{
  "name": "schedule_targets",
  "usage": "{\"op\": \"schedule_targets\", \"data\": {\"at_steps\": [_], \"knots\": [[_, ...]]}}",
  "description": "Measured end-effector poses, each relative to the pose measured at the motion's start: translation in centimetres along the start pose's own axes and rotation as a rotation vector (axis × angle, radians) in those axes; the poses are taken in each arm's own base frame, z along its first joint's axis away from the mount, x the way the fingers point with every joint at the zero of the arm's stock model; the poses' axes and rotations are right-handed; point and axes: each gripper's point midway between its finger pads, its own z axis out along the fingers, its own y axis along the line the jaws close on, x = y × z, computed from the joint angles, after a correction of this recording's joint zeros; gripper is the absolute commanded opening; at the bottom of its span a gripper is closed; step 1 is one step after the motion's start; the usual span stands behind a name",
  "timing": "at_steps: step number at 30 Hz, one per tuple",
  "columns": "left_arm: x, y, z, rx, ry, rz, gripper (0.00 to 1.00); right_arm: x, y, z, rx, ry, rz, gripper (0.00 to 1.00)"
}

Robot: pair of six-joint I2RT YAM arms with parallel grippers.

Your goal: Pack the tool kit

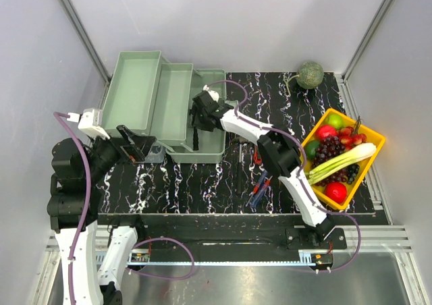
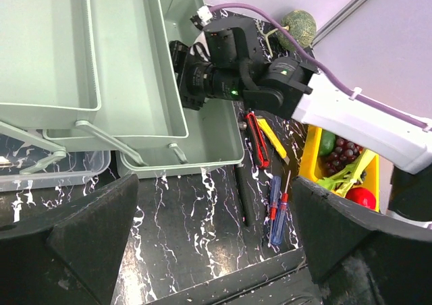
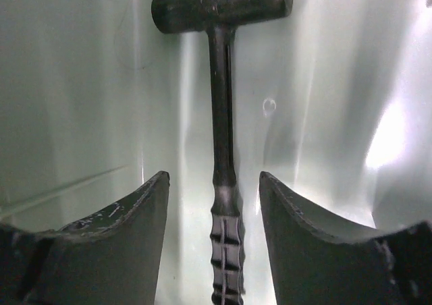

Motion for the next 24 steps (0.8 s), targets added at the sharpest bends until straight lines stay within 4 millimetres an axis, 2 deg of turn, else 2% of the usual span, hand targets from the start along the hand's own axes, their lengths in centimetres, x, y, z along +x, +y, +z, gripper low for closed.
{"op": "schedule_targets", "data": {"at_steps": [2, 4, 5, 7, 11, 17, 18, 20, 23, 24], "knots": [[0.1, 0.1, 0.0, -0.006, 0.004, -0.003, 0.99, 0.2, -0.2, -0.9, 0.005, 0.001, -0.005, 0.48], [0.2, 0.2, 0.0, -0.010, 0.007, -0.006, 0.99, 0.3, -0.4, -2.2, 0.014, -0.002, -0.010, 0.30], [0.2, 0.2, 0.0, -0.011, 0.008, -0.006, 0.99, 0.3, -0.5, -3.1, 0.015, -0.008, -0.014, 0.24], [0.2, 0.2, 0.0, -0.012, 0.008, -0.006, 0.99, 0.0, -0.7, -5.1, 0.016, -0.024, -0.020, 0.16], [0.2, 0.3, 0.0, -0.017, 0.005, -0.006, 0.99, -1.8, -0.1, -9.3, -0.007, -0.084, -0.019, 0.10], [0.1, 0.5, 0.0, -0.027, 0.000, -0.005, 0.99, -4.4, 0.8, -15.3, -0.063, -0.187, -0.018, 0.09], [0.1, 0.5, 0.0, -0.027, -0.001, -0.005, 0.99, -4.4, 0.5, -16.4, -0.064, -0.198, -0.019, 0.15], [0.2, 0.5, 0.0, -0.028, -0.001, -0.005, 0.99, -4.2, -0.5, -18.1, -0.051, -0.211, -0.021, 0.39], [0.3, 1.0, -0.1, -0.051, -0.001, -0.009, 0.99, -2.8, -3.5, -20.6, 0.003, -0.226, -0.028, 0.90], [0.3, 1.2, -0.1, -0.065, -0.005, -0.010, 0.99, -2.2, -4.7, -21.2, 0.026, -0.229, -0.028, 0.99]]}}
